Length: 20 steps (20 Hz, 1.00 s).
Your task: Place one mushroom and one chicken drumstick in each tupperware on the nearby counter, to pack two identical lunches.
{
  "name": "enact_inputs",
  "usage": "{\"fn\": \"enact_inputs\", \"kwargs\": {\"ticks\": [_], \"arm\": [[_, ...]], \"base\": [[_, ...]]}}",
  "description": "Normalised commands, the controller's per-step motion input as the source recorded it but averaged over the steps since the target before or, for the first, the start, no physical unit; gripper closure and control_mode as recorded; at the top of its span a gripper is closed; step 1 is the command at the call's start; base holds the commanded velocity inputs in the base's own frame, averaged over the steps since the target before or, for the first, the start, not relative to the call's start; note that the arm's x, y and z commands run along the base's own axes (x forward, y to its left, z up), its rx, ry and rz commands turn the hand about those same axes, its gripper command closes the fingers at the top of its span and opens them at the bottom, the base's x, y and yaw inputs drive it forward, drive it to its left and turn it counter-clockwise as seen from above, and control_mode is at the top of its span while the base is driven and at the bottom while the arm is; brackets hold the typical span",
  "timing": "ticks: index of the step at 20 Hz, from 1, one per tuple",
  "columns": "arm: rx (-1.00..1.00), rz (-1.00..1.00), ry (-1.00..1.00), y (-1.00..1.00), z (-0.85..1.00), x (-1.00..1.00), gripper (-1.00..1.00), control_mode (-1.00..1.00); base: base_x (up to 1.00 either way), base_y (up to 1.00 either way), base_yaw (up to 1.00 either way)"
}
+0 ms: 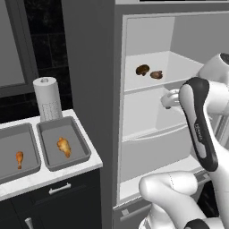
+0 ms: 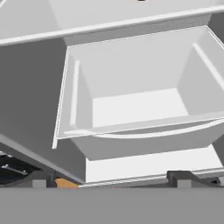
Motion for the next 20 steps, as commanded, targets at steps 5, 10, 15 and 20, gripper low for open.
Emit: {"fn": "enact_inputs", "kwargs": {"ticks": [5, 10, 15, 20], "arm": [[0.00, 0.00, -0.17, 0.00, 0.54, 0.26, -1.00, -1.00], [0.00, 0.00, -0.15, 0.00, 0.40, 0.40, -1.00, -1.00], [0.00, 0.00, -0.05, 0.00, 0.10, 0.48, -1.00, -1.00], [0.00, 0.00, -0.01, 0.00, 0.00, 0.52, -1.00, -1.00]], "base": [[0.00, 0.00, 0.00], [0.00, 0.00, 0.00], [0.00, 0.00, 0.00], [0.00, 0.00, 0.00]]}}
